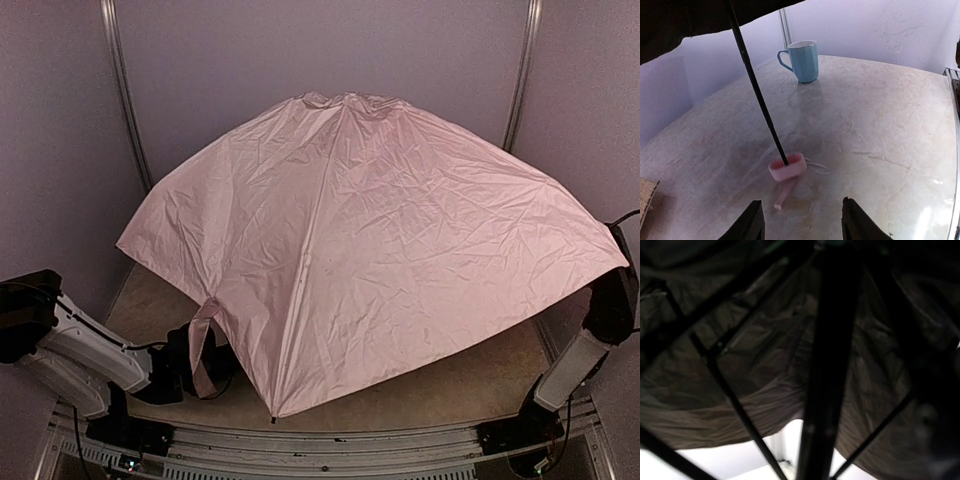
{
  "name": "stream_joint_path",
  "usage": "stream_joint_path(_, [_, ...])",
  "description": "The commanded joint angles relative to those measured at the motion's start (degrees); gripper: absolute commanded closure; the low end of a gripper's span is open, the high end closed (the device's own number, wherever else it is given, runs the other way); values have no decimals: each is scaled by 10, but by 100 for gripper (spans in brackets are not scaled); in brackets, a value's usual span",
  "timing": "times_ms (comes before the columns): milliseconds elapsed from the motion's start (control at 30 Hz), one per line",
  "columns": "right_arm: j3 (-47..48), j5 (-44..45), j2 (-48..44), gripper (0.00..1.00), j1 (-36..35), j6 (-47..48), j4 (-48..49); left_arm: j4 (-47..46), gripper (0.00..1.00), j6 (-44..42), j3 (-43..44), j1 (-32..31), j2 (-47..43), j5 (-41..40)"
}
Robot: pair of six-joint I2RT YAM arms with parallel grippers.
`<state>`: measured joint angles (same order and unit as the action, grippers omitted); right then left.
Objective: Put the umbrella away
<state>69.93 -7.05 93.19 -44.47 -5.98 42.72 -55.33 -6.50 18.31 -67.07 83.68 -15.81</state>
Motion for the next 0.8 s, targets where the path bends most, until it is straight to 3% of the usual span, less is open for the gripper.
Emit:
stream_joint_path(0, [42,34,-27,100,31,-4,73,11,45,16,-46,-2,-48,-61])
stream_joint_path(133, [52,33,-53,100,47,22,71,5,24,74,-85,39,-101,-118])
stream_joint_path(267, [46,31,-84,100,53,44,65,88,15,191,-97,122,-168,-222])
stream_joint_path(367, [43,8,-101,100,54,57,46,214,13,278,-81,219,-239,-252])
stream_joint_path(500, [38,-20,-113,100,54,62,20,356,14,364,-61,367,-344,-207])
stream_joint_path(633, [25,-48,-104,100,50,52,2,409,19,361,-38,450,-439,-185])
stream_joint_path(767, [55,-71,-76,100,28,64,-22,465,19,306,34,473,-474,-196])
